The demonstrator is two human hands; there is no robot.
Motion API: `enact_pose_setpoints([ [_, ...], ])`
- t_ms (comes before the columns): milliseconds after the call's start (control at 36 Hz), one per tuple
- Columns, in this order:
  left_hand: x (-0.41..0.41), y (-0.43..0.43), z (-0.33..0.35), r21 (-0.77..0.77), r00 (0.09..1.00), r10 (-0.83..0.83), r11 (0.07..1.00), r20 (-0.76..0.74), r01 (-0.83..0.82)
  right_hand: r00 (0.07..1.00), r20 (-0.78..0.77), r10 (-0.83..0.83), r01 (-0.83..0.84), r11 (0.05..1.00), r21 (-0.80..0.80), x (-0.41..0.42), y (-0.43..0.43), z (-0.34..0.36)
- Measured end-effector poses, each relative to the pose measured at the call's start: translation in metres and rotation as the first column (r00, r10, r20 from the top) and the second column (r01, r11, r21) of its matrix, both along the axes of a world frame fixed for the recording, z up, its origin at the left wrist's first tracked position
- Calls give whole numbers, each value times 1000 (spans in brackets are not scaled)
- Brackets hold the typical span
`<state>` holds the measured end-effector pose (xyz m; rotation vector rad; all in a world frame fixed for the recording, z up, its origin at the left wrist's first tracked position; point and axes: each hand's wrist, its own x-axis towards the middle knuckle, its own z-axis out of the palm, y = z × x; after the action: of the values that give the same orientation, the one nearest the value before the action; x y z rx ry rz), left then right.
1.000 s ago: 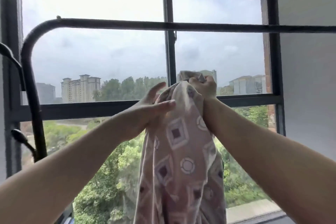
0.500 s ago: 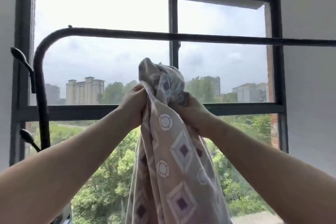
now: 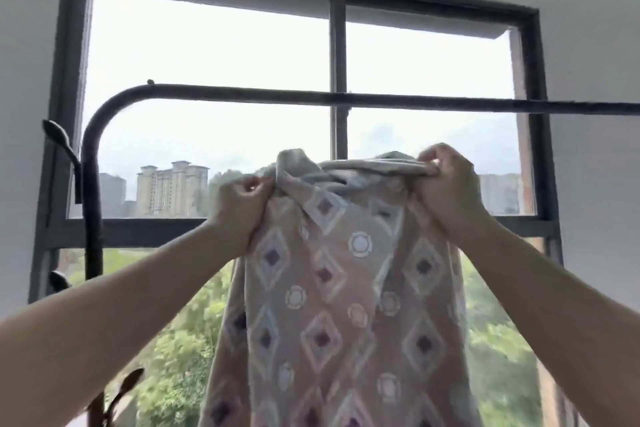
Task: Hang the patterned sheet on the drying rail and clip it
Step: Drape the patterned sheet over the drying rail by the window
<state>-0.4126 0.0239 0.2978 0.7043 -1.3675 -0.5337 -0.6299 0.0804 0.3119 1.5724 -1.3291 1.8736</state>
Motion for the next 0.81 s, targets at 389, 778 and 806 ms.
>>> enact_pose_setpoints([
  [389,12,-21,-2,-128,953,279,947,-120,-294,981,111,162,-154,985,-74,20,-4,22],
  [778,-10,-29,-17,118,1000,-1,993,15,-1,508,618,600,-835,518,183,26,-10,4],
  [806,-12,-28,-19,190,993,-106,975,-52,114,507,608,611,-825,548,138,27,-10,3],
])
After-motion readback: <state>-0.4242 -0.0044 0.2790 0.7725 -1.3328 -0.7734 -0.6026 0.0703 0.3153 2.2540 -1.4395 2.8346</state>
